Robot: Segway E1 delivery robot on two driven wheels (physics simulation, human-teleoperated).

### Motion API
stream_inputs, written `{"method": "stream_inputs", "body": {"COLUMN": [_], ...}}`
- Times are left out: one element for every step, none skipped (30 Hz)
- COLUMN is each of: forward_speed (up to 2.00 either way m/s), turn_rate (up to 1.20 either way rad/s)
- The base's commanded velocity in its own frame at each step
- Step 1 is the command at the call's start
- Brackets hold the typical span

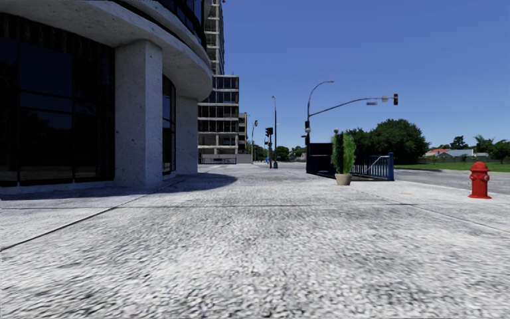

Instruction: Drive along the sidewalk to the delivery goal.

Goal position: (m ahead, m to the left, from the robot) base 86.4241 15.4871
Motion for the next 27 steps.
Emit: {"method": "stream_inputs", "body": {"forward_speed": [2.0,2.0,2.0,2.0,2.0,2.0,2.0,2.0,2.0,2.0,2.0,2.0,2.0,2.0,2.0,2.0,2.0,2.0,2.0,2.0,2.0,2.0,2.0,2.0,2.0,2.0,2.0], "turn_rate": [0.0,0.0,0.0,0.0,0.0,0.0,0.0,0.0,0.0,0.0,0.0,0.0,0.0,0.0,0.0,0.0,0.0,0.0,0.0,0.0,0.0,0.0,0.0,0.0,0.0,0.0,0.0]}}
